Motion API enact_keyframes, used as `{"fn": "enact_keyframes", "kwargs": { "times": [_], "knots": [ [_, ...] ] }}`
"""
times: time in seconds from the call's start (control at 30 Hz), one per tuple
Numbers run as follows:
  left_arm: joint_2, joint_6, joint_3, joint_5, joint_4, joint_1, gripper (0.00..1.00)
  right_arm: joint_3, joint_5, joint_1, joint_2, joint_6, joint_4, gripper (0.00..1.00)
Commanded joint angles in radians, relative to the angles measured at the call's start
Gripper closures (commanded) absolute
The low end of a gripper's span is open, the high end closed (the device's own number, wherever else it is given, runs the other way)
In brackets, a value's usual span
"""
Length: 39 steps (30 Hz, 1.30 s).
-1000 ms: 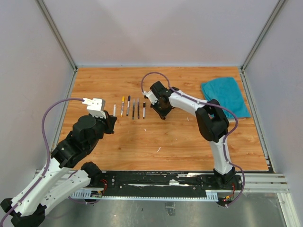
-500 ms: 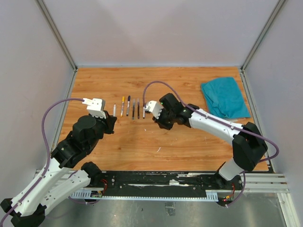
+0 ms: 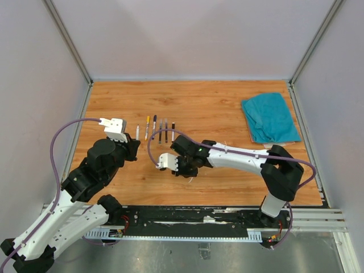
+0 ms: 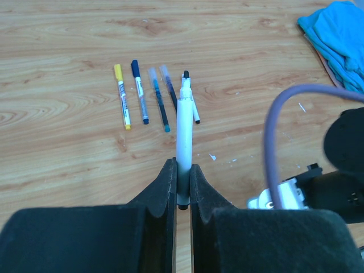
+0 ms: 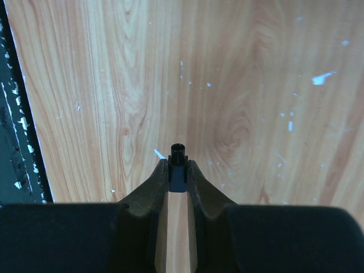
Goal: Insert the pens into the pen caps
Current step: Move the pen cap to the center of the board.
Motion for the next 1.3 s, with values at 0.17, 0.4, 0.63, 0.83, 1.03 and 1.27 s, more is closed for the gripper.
{"fn": "enact_keyframes", "kwargs": {
  "times": [0.17,0.4,0.63,0.83,1.03,1.27],
  "knots": [
    [-0.005,0.014,-0.008,0.0,0.023,0.004,1.0,0.059,-0.009,0.03,0.1,-0.052,-0.058,0.96],
    [-0.005,0.014,-0.01,-0.002,0.023,0.004,1.0,0.059,-0.001,0.033,0.141,-0.059,-0.053,0.93],
    [0.001,0.014,-0.008,-0.003,0.023,0.004,1.0,0.053,0.006,0.034,0.158,-0.058,-0.046,0.82],
    [-0.003,0.014,-0.008,-0.003,0.021,0.004,0.99,0.031,-0.001,0.034,0.123,-0.046,-0.019,0.66],
    [-0.004,0.014,-0.008,-0.002,0.022,0.004,1.0,-0.007,0.022,0.031,0.02,0.044,0.043,0.49],
    [-0.016,0.011,-0.01,-0.007,0.021,0.004,0.99,-0.135,0.324,0.033,-0.112,0.551,0.188,0.34]
  ]
}}
